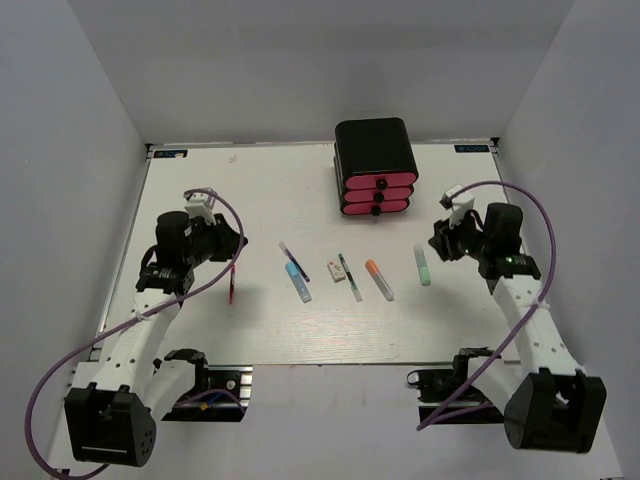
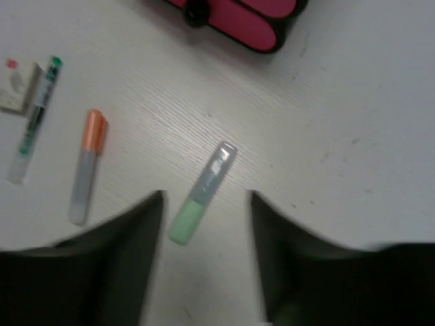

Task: Sort the stationery into containers
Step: Open the drawer in the storage box.

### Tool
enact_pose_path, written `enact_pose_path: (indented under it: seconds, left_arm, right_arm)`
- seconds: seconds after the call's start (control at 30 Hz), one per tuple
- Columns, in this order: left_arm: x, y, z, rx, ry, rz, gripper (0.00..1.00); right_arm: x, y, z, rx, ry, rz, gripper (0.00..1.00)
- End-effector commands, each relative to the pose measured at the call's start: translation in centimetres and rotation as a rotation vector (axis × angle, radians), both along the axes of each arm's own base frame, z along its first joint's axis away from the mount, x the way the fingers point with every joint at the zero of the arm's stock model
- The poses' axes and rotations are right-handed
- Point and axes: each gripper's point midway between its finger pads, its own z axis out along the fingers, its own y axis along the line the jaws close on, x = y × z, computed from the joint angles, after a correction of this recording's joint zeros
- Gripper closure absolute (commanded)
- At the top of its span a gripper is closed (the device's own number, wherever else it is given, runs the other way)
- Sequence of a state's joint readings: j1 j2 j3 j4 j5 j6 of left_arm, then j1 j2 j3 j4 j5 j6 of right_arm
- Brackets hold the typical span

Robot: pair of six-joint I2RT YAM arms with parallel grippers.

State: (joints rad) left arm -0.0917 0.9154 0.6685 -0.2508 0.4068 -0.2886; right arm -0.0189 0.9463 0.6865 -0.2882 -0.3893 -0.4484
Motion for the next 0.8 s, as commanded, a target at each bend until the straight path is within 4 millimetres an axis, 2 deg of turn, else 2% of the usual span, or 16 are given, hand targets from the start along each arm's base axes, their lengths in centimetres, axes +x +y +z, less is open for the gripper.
enact_pose_path:
  seconds: [0.0, 0.03, 0.07, 0.13, 0.2, 0.23, 0.27, 0.33, 0.37, 0.4, 0.43, 0.5, 0.53, 0.63, 0.73, 0.77]
  left_arm:
    - [0.7, 0.3, 0.9, 0.011, -0.007, 0.013, 0.67]
    - [0.7, 0.6, 0.6, 0.021, 0.004, 0.032, 0.34]
    - [0.9, 0.7, 0.2, 0.027, 0.016, 0.04, 0.21]
    - [0.9, 0.7, 0.1, 0.028, 0.028, 0.04, 0.1]
    - [0.8, 0.8, -0.1, 0.029, 0.037, 0.04, 0.09]
    - [0.8, 0.8, -0.1, 0.029, 0.037, 0.04, 0.09]
    - [0.8, 0.8, -0.1, 0.029, 0.037, 0.04, 0.08]
    - [0.8, 0.8, -0.1, 0.029, 0.037, 0.04, 0.08]
    - [0.8, 0.9, -0.1, 0.033, 0.037, 0.048, 0.08]
    - [0.8, 0.9, -0.1, 0.033, 0.037, 0.048, 0.08]
    - [0.8, 0.9, -0.1, 0.033, 0.037, 0.048, 0.08]
    - [0.9, 0.9, -0.4, 0.035, 0.048, 0.048, 0.08]
    - [1.0, 1.0, -0.4, 0.039, 0.047, 0.056, 0.08]
    - [1.1, 1.0, -1.1, 0.041, 0.069, 0.056, 0.08]
    - [1.2, 0.9, -0.6, 0.036, 0.06, 0.048, 0.08]
    - [1.0, 0.9, -0.8, 0.037, 0.069, 0.048, 0.08]
  right_arm:
    - [1.7, 3.3, 2.7, 0.134, -0.011, 0.136, 0.65]
    - [2.5, 4.4, 5.3, 0.211, -0.024, 0.163, 0.73]
    - [3.3, 5.0, 3.7, 0.254, 0.065, 0.156, 0.73]
    - [4.3, 7.0, 5.7, 0.331, 0.077, 0.176, 0.62]
    - [5.5, 8.4, 5.1, 0.412, 0.169, 0.13, 0.52]
    - [6.4, 8.8, 4.7, 0.439, 0.192, 0.114, 0.52]
    - [7.5, 9.3, 6.4, 0.465, 0.181, 0.106, 0.49]
    - [8.4, 10.3, 4.8, 0.531, 0.308, 0.049, 0.48]
    - [9.4, 10.8, 6.3, 0.556, 0.293, 0.035, 0.48]
    - [10.4, 10.8, 5.2, 0.575, 0.333, -0.01, 0.48]
    - [11.2, 10.8, 5.2, 0.578, 0.325, -0.041, 0.41]
    - [12.0, 11.3, 6.1, 0.616, 0.333, -0.06, 0.41]
    - [12.6, 11.4, 5.2, 0.641, 0.38, -0.096, 0.36]
    - [14.0, 11.7, 5.2, 0.682, 0.37, -0.14, 0.32]
    - [14.6, 12.1, 5.3, 0.692, 0.384, -0.148, 0.32]
    - [14.8, 12.2, 4.4, 0.695, 0.415, -0.162, 0.32]
